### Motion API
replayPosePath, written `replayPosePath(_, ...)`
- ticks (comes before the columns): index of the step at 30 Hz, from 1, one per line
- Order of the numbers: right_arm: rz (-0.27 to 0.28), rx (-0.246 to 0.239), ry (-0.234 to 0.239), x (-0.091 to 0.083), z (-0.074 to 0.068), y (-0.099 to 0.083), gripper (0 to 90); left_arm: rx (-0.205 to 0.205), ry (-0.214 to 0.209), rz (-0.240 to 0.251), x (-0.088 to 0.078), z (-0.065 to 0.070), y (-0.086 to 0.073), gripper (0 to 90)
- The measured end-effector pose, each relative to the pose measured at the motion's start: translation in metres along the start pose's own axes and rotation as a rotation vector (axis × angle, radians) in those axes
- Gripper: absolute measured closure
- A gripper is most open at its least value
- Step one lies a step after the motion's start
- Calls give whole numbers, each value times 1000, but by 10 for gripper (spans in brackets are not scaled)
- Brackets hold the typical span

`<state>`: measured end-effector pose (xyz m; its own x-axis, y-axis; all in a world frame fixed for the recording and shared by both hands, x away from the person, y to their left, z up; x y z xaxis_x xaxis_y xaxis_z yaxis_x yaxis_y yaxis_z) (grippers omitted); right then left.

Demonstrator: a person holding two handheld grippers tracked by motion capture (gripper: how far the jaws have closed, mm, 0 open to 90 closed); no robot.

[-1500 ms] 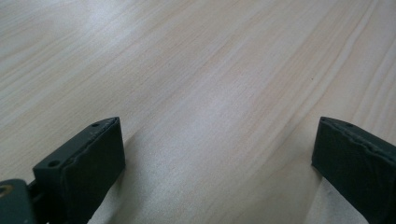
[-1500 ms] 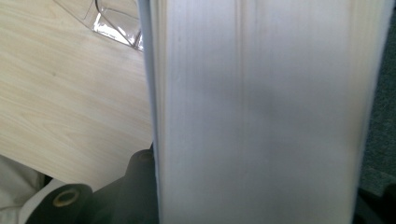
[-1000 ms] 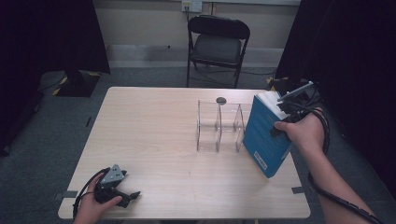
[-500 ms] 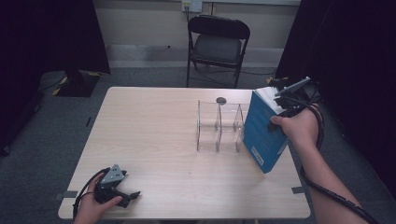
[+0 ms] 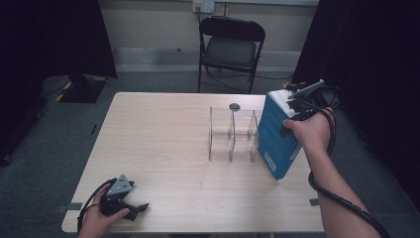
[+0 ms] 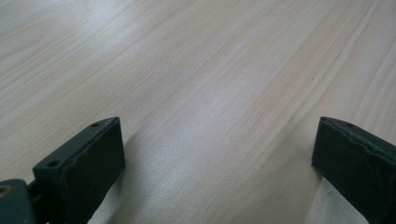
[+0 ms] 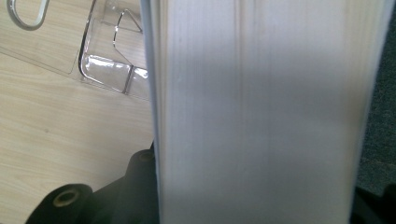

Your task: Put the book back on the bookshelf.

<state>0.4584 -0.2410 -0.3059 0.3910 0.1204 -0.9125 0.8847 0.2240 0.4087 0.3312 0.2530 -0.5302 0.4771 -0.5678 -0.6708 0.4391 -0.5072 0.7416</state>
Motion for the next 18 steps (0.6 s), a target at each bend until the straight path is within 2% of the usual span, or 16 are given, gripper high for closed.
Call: replayPosePath(18, 8, 21, -25, 7, 0, 14, 617, 0, 0, 0, 0, 0, 0, 19)
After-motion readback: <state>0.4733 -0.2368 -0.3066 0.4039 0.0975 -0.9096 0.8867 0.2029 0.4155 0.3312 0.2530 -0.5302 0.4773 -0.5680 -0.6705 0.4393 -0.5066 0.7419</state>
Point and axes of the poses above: each handheld gripper's, and its own axes: x roughly forward along the jaws, y roughly out of its top, z roughly to its right, the point moved 4 cm from there along x, roughly forward along the jaws, and after that the axes turned 2 degrees about z, right-handed, at the moved point
